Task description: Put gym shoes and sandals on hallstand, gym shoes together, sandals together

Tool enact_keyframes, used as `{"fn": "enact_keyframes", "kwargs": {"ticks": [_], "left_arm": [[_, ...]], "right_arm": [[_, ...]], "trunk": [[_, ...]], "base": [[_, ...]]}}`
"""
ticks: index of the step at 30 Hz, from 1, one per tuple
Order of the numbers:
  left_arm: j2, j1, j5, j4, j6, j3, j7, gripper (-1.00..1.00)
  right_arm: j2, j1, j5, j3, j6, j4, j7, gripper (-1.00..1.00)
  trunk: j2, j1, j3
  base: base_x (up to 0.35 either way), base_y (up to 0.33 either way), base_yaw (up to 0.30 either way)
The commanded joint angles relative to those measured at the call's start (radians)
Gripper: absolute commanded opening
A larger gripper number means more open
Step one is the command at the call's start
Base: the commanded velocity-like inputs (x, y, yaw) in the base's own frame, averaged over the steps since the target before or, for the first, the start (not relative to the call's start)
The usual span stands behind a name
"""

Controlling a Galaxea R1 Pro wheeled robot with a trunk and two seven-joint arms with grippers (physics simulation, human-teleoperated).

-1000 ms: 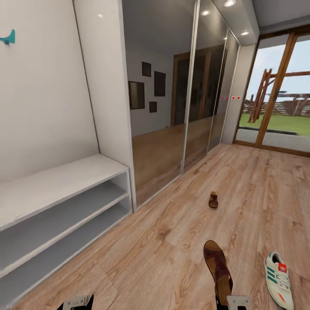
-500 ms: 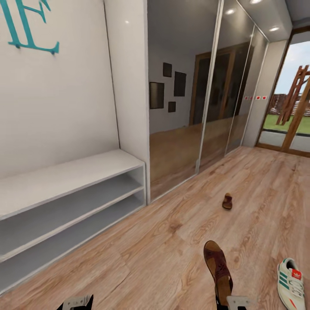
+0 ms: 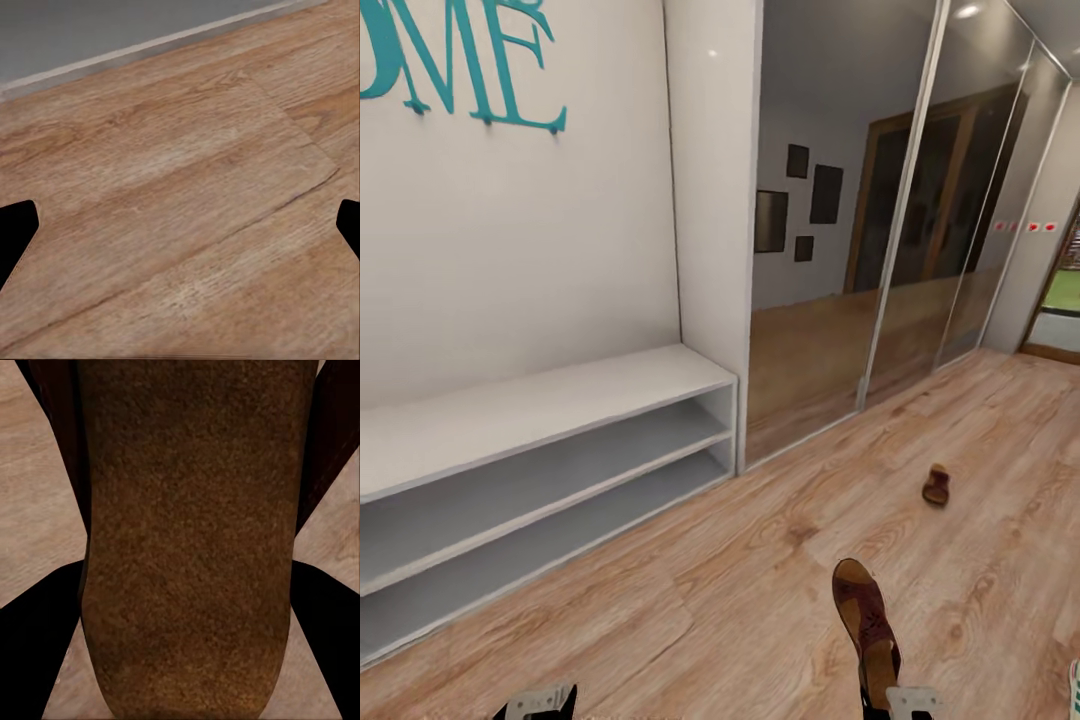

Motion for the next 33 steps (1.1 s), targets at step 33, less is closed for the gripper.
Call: {"fn": "enact_keyframes", "kwargs": {"ticks": [33], "left_arm": [[0.001,-0.001,0.013,0.027,-0.003,0.002,-0.005,1.00]], "right_arm": [[0.000,0.000,0.004,0.002,-0.003,0.003,-0.004,-1.00]], "trunk": [[0.000,0.000,-0.001]], "base": [[-0.086,-0.072,0.279]]}}
